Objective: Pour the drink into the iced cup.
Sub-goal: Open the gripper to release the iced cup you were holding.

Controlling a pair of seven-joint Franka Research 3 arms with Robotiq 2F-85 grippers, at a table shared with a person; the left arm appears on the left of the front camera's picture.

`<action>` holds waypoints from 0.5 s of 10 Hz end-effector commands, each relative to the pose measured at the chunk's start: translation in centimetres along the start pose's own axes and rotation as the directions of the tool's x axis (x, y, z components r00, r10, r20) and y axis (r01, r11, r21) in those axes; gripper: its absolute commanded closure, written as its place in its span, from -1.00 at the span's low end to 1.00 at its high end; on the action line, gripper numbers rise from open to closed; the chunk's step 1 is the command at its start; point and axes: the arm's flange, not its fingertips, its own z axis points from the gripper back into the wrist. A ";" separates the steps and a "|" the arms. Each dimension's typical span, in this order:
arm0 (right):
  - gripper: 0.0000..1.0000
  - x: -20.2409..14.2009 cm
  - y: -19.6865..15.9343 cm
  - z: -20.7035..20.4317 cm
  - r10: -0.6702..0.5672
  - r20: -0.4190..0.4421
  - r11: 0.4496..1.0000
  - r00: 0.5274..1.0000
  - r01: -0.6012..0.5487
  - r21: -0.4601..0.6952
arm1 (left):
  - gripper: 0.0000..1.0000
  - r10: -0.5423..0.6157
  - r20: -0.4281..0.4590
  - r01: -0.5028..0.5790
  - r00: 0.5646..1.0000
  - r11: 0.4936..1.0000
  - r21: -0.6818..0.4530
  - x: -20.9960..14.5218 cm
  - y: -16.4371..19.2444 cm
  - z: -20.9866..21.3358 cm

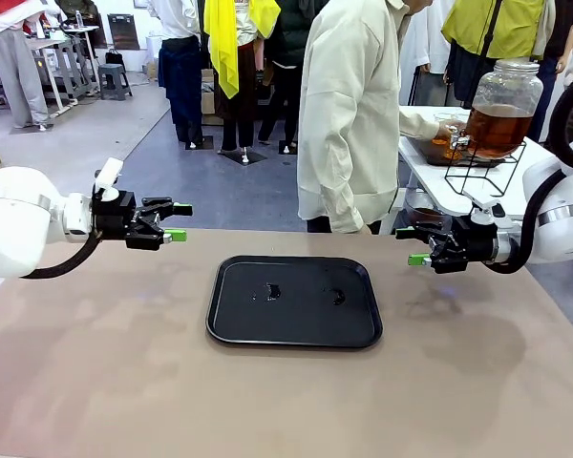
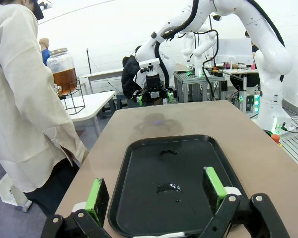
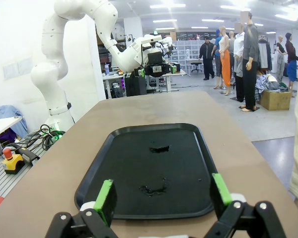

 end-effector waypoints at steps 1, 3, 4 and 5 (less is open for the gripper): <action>-1.00 0.3 0.0 -0.2 -0.005 -0.003 1.000 1.000 0.005 0.002 | -1.00 -0.004 0.003 0.004 1.000 1.000 0.006 0.4 0.0 -0.1; -1.00 0.3 0.0 -0.2 -0.005 -0.003 1.000 1.000 0.005 0.002 | -1.00 -0.004 0.003 0.004 1.000 1.000 0.006 0.4 0.0 -0.1; -1.00 0.3 0.0 -0.2 -0.005 -0.003 1.000 1.000 0.005 0.002 | -1.00 -0.004 0.003 0.004 1.000 1.000 0.006 0.4 0.0 -0.1; -1.00 0.3 0.0 -0.2 -0.005 -0.003 1.000 1.000 0.005 0.002 | -1.00 -0.004 0.003 0.004 1.000 1.000 0.006 0.4 0.0 -0.1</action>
